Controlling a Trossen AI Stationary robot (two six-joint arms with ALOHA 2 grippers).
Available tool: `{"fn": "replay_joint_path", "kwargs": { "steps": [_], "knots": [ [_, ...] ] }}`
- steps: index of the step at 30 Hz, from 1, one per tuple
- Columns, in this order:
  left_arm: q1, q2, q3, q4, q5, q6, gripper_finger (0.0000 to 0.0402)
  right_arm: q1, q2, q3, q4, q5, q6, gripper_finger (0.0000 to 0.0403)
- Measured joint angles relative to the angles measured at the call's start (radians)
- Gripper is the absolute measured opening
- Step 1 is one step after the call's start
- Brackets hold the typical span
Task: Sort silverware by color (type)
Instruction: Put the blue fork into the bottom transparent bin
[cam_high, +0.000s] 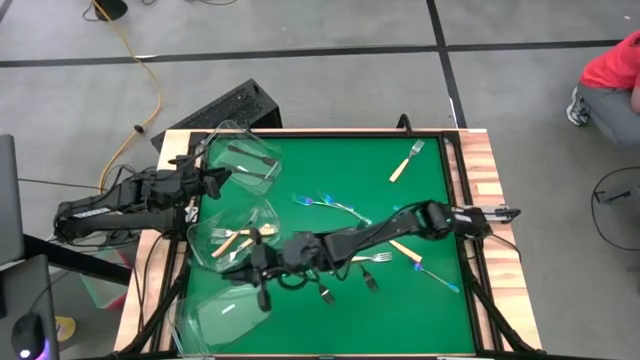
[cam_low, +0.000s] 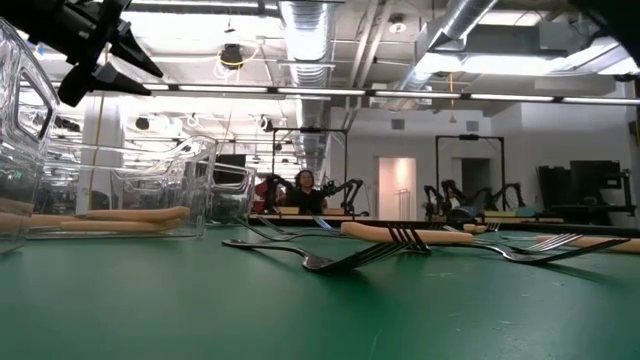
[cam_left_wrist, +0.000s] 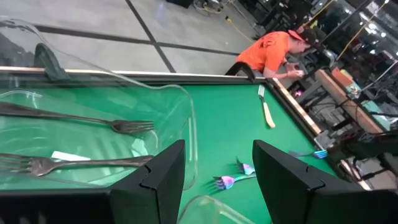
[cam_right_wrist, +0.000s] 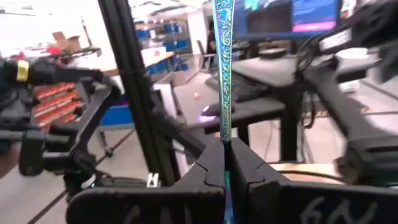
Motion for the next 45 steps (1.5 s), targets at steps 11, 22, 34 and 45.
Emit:
{"fn": "replay_joint_path", "kwargs": {
  "steps": [11,22,34,45],
  "knots": [
    [0.000,0.000,0.000,-0.025,0.005,0.030,0.0172,0.000,0.228,0.207,-0.055,-0.086,0.084,0.0011],
    [0.000,0.000,0.000,-0.061,0.007,0.030,0.0172,0.007,0.286,0.205,-0.238,-0.140,0.074,0.0011],
    [0.000,0.000,0.000,-0.061,0.001,0.031,0.0172,0.001,0.285,0.207,-0.321,-0.143,-0.002,0.0011],
    [0.000,0.000,0.000,-0.075,0.001,0.029,0.0172,-0.016,0.285,0.206,-0.353,-0.142,-0.027,0.0013]
  ]
}}
